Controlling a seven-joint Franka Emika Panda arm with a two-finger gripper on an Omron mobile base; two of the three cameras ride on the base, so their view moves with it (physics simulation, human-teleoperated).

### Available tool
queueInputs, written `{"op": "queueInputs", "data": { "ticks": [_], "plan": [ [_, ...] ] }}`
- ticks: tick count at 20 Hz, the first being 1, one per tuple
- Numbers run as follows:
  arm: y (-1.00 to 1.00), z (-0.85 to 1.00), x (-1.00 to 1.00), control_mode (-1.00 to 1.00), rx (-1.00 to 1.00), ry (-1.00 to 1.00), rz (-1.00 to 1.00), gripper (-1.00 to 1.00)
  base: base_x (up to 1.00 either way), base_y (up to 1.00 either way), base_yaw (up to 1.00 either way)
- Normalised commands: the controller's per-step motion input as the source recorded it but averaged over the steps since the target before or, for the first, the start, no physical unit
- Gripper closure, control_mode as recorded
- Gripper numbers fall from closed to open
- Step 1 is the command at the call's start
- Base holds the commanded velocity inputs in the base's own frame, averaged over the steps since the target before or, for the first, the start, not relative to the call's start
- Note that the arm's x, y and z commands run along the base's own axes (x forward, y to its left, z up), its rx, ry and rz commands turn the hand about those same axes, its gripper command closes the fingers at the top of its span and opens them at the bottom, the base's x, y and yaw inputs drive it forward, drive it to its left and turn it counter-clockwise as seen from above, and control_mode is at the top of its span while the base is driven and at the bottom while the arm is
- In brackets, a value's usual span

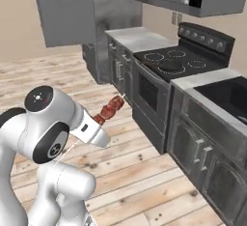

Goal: Place the cold items (broccoli and mushroom) from the fridge in one tupperware on the dining counter. Place the warm items (hot dog and kebab skewer) in the stove area in another tupperware.

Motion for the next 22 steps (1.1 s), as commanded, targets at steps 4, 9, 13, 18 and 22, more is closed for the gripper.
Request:
{"op": "queueInputs", "data": {
  "ticks": [4,9,13,18,22],
  "plan": [
    [0.0,0.0,0.0,1.0,0.0,0.0,0.0,1.0,-0.95,0.25,0.69],
    [0.0,0.0,0.0,1.0,0.0,0.0,0.0,1.0,-1.0,0.47,0.53],
    [0.0,0.0,0.0,1.0,0.0,0.0,0.0,1.0,-1.0,0.61,0.5],
    [0.0,0.0,0.0,1.0,0.0,0.0,0.0,1.0,-0.89,0.81,0.45],
    [0.0,0.0,0.0,1.0,0.0,0.0,0.0,1.0,-0.13,1.0,0.19]
  ]
}}
